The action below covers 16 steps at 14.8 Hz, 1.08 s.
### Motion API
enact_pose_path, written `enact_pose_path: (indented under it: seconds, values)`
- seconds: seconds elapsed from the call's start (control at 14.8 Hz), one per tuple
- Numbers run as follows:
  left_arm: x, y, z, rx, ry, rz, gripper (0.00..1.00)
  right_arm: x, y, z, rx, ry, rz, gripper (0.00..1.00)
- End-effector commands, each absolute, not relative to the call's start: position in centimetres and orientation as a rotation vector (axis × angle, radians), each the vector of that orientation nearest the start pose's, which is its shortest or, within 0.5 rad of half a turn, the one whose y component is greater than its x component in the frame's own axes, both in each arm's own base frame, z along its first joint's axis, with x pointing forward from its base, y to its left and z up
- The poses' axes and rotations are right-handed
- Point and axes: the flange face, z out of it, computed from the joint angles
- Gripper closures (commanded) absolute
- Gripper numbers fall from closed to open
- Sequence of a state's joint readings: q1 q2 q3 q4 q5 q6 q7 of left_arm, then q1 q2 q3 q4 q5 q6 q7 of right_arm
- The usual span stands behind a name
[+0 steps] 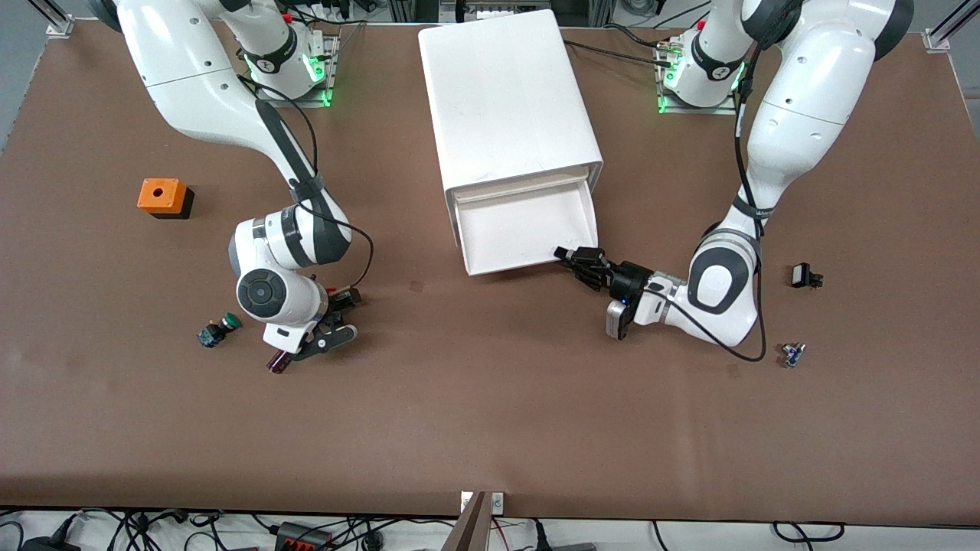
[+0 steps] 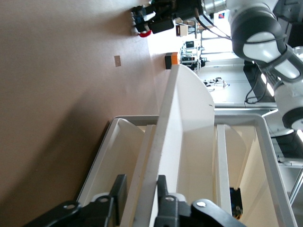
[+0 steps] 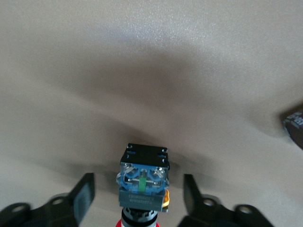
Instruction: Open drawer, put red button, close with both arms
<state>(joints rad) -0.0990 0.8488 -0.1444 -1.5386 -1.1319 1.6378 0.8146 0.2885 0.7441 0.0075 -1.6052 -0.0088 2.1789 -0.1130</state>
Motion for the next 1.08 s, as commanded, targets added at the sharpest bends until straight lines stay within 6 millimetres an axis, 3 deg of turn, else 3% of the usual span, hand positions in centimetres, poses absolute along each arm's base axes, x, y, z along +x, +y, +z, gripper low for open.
enact_pose_path:
  seconds: [0.0, 0.07, 0.2, 0.41, 0.68, 0.81, 1.01]
  values:
    - [63.2, -23.1, 17.3, 1.846, -0.295, -0.402, 0.00, 65.0, 19.5, 18.0, -3.076, -0.671, 0.265, 0.75]
    - [63.4, -22.8, 18.2, 1.881, -0.267, -0.437, 0.00, 65.2, 19.3, 18.4, -3.079, -0.658, 0.255, 0.97]
    - [65.5, -22.3, 21.6, 1.969, -0.195, -0.483, 0.00, 65.8, 19.7, 19.6, -3.077, -0.675, 0.217, 1.00]
    - [67.5, -21.5, 25.2, 2.164, -0.066, -0.579, 0.00, 68.5, 21.9, 25.0, -3.070, -0.700, 0.089, 1.00]
    - [68.8, -19.0, 30.0, 2.598, -0.082, -0.565, 0.00, 69.5, 28.3, 33.0, -3.038, -0.794, -0.053, 1.00]
    - [69.1, -17.2, 31.5, 2.777, -0.099, -0.531, 0.00, 68.9, 31.4, 36.2, -3.018, -0.854, -0.084, 1.00]
    - [69.5, -13.9, 37.3, 3.025, -0.173, -0.382, 0.00, 66.5, 36.2, 40.1, -3.017, -0.867, -0.049, 1.00]
